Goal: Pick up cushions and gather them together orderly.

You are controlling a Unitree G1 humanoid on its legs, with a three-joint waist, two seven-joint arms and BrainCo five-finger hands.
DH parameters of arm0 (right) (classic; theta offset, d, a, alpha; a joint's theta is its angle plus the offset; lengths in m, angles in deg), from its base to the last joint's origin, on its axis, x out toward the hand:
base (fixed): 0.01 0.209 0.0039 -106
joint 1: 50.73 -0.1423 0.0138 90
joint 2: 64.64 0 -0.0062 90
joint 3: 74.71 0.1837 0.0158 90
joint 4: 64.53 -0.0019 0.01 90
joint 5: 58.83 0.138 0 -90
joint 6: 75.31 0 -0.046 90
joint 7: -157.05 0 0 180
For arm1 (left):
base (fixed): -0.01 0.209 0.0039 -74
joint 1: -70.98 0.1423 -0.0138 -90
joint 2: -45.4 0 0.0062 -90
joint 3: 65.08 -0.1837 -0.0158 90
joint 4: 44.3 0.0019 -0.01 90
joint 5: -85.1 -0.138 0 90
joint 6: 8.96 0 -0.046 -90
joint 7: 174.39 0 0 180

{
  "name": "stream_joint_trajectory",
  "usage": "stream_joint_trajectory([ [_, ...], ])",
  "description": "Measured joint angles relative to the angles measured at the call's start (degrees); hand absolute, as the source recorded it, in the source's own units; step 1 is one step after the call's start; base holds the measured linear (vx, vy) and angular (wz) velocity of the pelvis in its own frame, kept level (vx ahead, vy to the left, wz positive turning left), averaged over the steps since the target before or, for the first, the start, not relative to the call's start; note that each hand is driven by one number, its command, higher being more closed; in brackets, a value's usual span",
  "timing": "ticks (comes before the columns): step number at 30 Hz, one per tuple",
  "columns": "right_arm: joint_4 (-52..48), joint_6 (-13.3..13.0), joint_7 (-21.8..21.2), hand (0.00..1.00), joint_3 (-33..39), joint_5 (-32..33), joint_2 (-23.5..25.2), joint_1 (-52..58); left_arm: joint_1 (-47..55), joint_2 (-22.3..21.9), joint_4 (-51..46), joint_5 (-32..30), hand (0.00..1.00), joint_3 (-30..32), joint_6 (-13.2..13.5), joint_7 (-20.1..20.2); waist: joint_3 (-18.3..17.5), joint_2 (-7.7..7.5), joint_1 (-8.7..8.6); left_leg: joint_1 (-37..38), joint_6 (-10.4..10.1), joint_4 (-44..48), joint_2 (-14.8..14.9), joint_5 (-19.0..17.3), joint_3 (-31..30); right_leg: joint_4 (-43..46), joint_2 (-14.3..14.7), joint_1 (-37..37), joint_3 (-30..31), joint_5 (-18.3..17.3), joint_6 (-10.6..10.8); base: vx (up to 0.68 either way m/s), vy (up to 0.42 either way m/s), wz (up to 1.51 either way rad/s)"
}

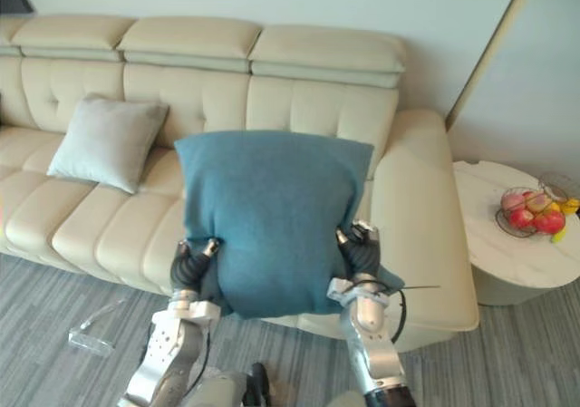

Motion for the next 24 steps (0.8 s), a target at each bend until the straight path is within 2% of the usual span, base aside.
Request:
stream_joint_trajectory([
  [1,-0.1,0.0,-0.1,1.00,0.0,0.0,-0.2,-0.1,0.1,0.6,0.0,0.0,1.00,-0.2,-0.3,0.2,0.1,-0.45,-0.64,2.4,0.3,-5.1,-1.8,1.3,-1.2,-3.3,5.2,-0.9,-2.1,-3.5,0.7,0.11,0.085,0.49],
  [2,-0.1,0.0,-0.1,1.00,0.0,0.0,-0.3,-0.1,0.1,0.8,-0.1,0.0,1.00,-0.2,-0.3,0.3,0.1,-0.55,-0.87,2.8,0.2,-6.1,-2.2,1.5,-1.4,-4.7,6.1,-1.2,-2.9,-3.7,0.9,0.19,0.119,0.70],
  [4,-0.3,-0.1,-0.1,1.00,0.1,0.0,-0.7,-0.1,0.1,0.9,-0.2,0.0,1.00,-0.3,-0.6,1.1,0.0,-0.62,-1.83,4.9,-0.4,-9.4,-4.4,2.9,-2.5,-13.8,9.9,-1.4,-5.2,-3.6,0.6,0.23,0.066,0.58],
  [5,-0.3,-0.1,-0.1,1.00,0.1,0.0,-0.7,-0.1,0.1,0.9,-0.2,0.0,1.00,-0.3,-0.7,1.2,0.0,-0.63,-1.91,5.2,-0.3,-9.4,-4.8,3.0,-2.7,-15.2,10.5,-1.3,-4.9,-3.3,0.3,0.24,0.033,0.50],
  [6,-0.3,-0.1,-0.1,1.00,0.4,0.0,-0.8,0.1,0.1,0.9,-0.2,0.0,1.00,-0.3,-1.0,1.4,-0.3,-1.06,-1.92,5.8,-0.5,-8.8,-5.7,3.1,-2.8,-17.5,11.3,-0.8,-3.5,-2.1,-1.9,0.16,0.009,0.36],
  [7,-0.3,-0.1,-0.1,1.00,0.4,0.0,-0.8,0.3,0.1,0.9,-0.2,0.0,1.00,-0.4,-1.0,1.4,-0.4,-1.23,-1.92,6.1,-0.2,-8.5,-6.2,2.9,-2.8,-17.9,11.2,-0.6,-3.3,-1.6,-2.8,0.28,0.004,0.60],
  [8,-0.8,-0.1,-0.1,1.00,0.9,0.0,-1.0,1.2,0.1,0.9,-0.2,0.0,1.00,-1.1,-1.1,1.5,-0.7,-1.67,-1.99,6.4,1.7,-6.1,-7.4,1.7,-4.2,-19.6,10.9,0.9,-3.4,-0.3,-4.6,0.40,-0.028,0.68],
  [9,-1.4,-0.1,-0.2,1.00,1.9,0.0,-1.0,2.3,0.4,0.3,-0.1,0.0,1.00,-1.9,-1.3,1.6,-1.1,-0.75,-1.97,6.4,1.0,-3.2,-6.7,0.0,-5.2,-21.3,11.5,3.2,-4.6,-0.7,-5.9,0.42,-0.030,0.66],
  [10,-1.7,-0.1,-0.2,1.00,2.2,0.0,-0.9,2.6,0.5,0.3,-0.1,0.0,1.00,-2.3,-1.2,1.6,-1.3,-0.53,-1.86,6.3,0.6,-2.1,-6.4,-0.2,-5.6,-22.5,11.9,4.2,-4.8,-0.5,-6.0,0.45,-0.056,0.59],
  [11,-4.3,0.0,-0.2,1.00,2.7,0.1,-1.0,3.7,0.9,0.3,-0.1,0.5,1.00,-2.8,-1.2,2.3,-1.3,-0.49,-1.70,3.1,-0.2,8.0,-5.1,-0.7,-6.1,-26.9,12.7,8.4,-5.7,0.1,-6.3,0.27,-0.047,0.32],
  [12,-5.8,0.0,-0.2,1.00,2.8,0.2,-1.0,4.1,1.3,0.3,-0.2,0.6,1.00,-2.8,-1.2,2.5,-1.3,-0.49,-1.56,1.7,-0.2,12.5,-4.6,-0.7,-6.1,-28.3,12.8,10.1,-5.7,0.2,-6.4,0.40,-0.030,0.15],
  [13,-9.4,-0.1,-0.2,1.00,2.8,0.2,-1.0,5.1,2.3,0.2,-0.2,1.0,1.00,-2.8,-1.3,2.9,-1.3,-0.40,-1.04,-1.4,-1.2,21.9,-3.1,-0.6,-5.8,-30.5,13.1,13.2,-5.1,0.2,-6.5,0.32,0.002,-0.35],
  [15,-12.4,-1.9,-0.5,1.00,3.1,0.0,-0.8,5.3,3.8,0.3,-0.1,1.7,1.00,-3.0,-1.8,3.9,-1.6,-0.70,0.48,-4.6,-2.8,28.6,1.7,-3.1,-6.9,-32.5,13.3,16.2,-2.4,0.2,-6.5,0.35,0.023,-0.70],
  [16,-12.8,-2.8,-0.9,1.00,3.6,0.0,-0.7,5.1,3.8,0.2,-0.1,1.8,1.00,-3.1,-2.4,4.4,-1.6,-0.74,0.66,-5.5,-4.0,27.0,3.1,-3.9,-8.3,-33.1,13.0,16.8,-1.3,0.2,-6.5,0.24,0.030,-0.52],
  [17,-12.9,-3.0,-1.1,1.00,3.9,0.0,-0.6,5.0,3.8,0.1,-0.1,1.8,1.00,-3.1,-2.6,4.6,-1.6,-0.83,0.66,-5.7,-4.2,25.9,3.5,-4.0,-8.8,-33.1,12.8,16.8,-1.0,0.2,-6.5,0.22,0.115,-0.48],
  [18,-12.3,-3.3,-1.3,1.00,4.6,0.0,-0.2,4.2,3.8,-0.3,0.0,2.0,1.00,-3.1,-2.9,5.2,-1.7,-0.77,0.62,-5.5,-4.8,16.5,3.8,-3.7,-12.5,-33.2,11.7,16.8,1.0,0.3,-6.3,0.20,0.189,-0.51],
  [19,-11.2,-3.4,-1.3,1.00,4.6,0.0,-0.1,3.8,3.7,-0.5,0.0,2.1,1.00,-3.1,-3.3,5.3,-1.8,-0.67,0.45,-4.3,-5.1,8.3,3.5,-1.7,-15.3,-33.3,11.0,16.8,2.0,0.6,-5.7,0.30,0.326,-0.76],
  [20,-9.7,-3.4,-1.3,1.00,4.7,0.0,-0.3,3.7,4.1,-0.8,0.0,2.1,1.00,-3.1,-3.5,5.3,-2.6,0.72,0.38,-1.8,-6.3,-3.1,3.6,5.9,-19.7,-34.5,11.2,17.1,3.9,1.2,-3.9,0.36,0.465,-0.85],
  [21,-7.2,-3.2,-1.3,1.00,4.6,-0.1,0.5,3.5,4.5,-0.4,0.6,2.1,1.00,-2.9,-3.5,5.3,-3.7,0.55,0.43,-0.5,-7.7,-7.0,2.8,10.3,-22.2,-37.1,10.4,18.1,6.9,0.7,-1.0,0.30,0.408,-0.68],
  [22,-6.1,-3.0,-1.3,1.00,4.7,-0.1,1.2,3.5,4.1,-0.1,1.2,2.1,1.00,-2.9,-3.6,5.3,-3.8,-0.43,-0.05,-0.5,-7.0,-7.3,1.7,10.9,-21.7,-38.0,9.0,17.8,7.5,1.1,-0.3,0.22,0.323,-0.60],
  [23,-4.9,-2.9,-1.3,1.00,4.7,-0.1,1.4,3.4,4.1,0.0,1.2,2.2,1.00,-2.9,-3.7,5.3,-3.6,-0.92,-0.34,-0.5,-5.8,-7.2,0.9,9.5,-20.1,-37.8,7.8,16.9,9.2,1.6,0.3,0.08,0.165,-0.32],
  [24,-4.6,-2.7,-1.4,1.00,4.7,-0.1,1.4,3.4,4.1,0.0,1.3,2.2,1.00,-2.9,-3.8,5.3,-3.5,-1.10,-0.33,-0.5,-5.5,-6.9,0.6,9.2,-19.4,-37.7,7.4,16.7,9.9,1.7,0.3,0.11,0.300,-0.73],
])
